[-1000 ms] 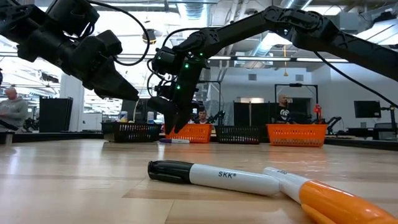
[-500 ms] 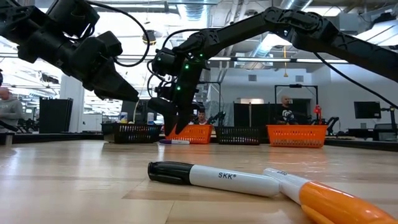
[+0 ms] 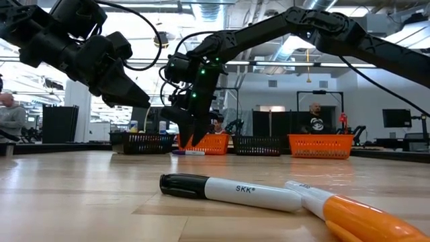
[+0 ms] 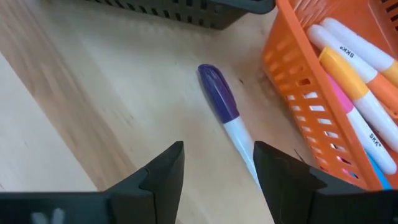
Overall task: Pick & Place Markers
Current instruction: Put the small purple highlighter into the left orange bin
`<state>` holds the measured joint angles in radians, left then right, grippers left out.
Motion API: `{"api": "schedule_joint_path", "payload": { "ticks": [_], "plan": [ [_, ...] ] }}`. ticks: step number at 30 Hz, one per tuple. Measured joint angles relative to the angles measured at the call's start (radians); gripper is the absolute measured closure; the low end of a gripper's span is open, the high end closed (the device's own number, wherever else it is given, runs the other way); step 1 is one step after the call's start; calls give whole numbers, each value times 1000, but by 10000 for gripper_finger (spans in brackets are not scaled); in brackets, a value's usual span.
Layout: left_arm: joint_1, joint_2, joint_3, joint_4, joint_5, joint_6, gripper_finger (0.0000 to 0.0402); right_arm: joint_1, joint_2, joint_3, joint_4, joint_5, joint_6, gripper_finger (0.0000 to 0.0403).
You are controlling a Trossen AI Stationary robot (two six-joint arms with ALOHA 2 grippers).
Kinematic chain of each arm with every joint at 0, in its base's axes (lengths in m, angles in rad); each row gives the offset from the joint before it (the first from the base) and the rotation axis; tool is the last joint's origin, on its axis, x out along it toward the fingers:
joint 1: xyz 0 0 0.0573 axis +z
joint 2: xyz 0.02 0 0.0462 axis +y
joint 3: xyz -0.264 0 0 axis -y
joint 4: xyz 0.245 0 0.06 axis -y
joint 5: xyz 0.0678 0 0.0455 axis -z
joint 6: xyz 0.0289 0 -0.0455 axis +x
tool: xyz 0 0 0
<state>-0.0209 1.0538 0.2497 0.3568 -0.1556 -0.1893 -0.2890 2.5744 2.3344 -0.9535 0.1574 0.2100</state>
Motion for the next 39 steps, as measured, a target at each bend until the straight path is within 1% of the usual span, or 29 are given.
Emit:
{"api": "schedule_joint_path", "payload": {
  "ticks": [9,19,22,28,35,39],
  "plan": [
    [-1,0,0,6,8,-10,235,0,0,0,-22,7,-7,220],
    [-26,0,0,22,9,-4,235,2,0,0,-18,27,0,220],
    [-25,0,0,25,9,-4,235,7,0,0,-24,26,32,220],
    [-25,0,0,29,8,-3,235,8,0,0,-57,14,146,228],
    [-25,0,0,34,8,-3,235,7,0,0,-32,15,183,244],
    [-25,0,0,34,8,-3,235,7,0,0,-24,37,196,243]
  ]
}}
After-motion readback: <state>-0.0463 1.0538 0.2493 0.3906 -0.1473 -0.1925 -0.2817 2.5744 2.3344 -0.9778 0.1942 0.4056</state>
